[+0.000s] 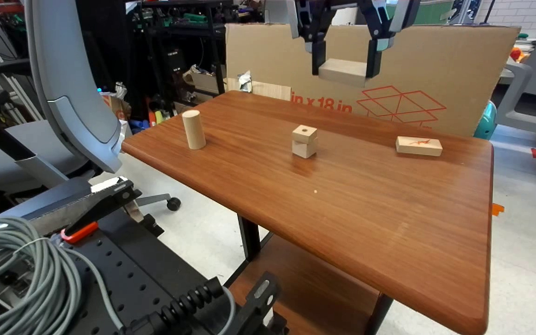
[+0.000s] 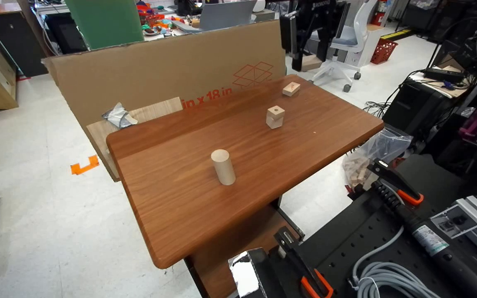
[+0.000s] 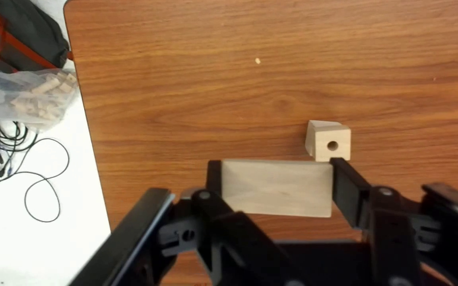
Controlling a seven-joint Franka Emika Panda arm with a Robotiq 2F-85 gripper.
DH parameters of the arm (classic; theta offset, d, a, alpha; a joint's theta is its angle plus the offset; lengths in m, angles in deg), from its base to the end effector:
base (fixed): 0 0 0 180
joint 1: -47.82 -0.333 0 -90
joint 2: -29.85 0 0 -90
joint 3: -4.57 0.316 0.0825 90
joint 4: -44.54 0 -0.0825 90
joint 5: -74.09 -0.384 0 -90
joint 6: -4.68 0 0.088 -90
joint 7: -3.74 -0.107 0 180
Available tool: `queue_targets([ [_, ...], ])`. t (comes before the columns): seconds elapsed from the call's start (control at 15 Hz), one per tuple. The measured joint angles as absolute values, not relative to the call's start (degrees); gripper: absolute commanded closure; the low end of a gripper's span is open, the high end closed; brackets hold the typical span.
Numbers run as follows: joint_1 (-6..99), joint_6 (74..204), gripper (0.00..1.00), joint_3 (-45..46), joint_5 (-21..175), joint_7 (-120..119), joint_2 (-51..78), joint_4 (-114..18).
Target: Put the rectangular block on the stack
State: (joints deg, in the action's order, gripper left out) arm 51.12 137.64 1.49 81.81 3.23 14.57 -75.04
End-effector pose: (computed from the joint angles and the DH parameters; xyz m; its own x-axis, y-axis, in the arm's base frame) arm 0.5740 -0.0661 0.2942 0.9989 -0.0271 -0.0375 -0.0228 -0.9937 0.1096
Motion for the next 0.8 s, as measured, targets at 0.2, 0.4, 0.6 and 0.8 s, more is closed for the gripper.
queue_targets([
  [0.2,50.28,137.55,0.58,2.29,81.75,3.23,14.07,-75.21],
  [0.4,49.26,137.58,0.58,2.93,81.78,3.17,13.22,-75.22],
  [0.6,48.10,137.62,0.58,2.97,81.84,2.83,11.90,-74.91],
  [0.8,47.57,137.84,0.58,2.97,82.08,1.87,9.79,-73.73],
])
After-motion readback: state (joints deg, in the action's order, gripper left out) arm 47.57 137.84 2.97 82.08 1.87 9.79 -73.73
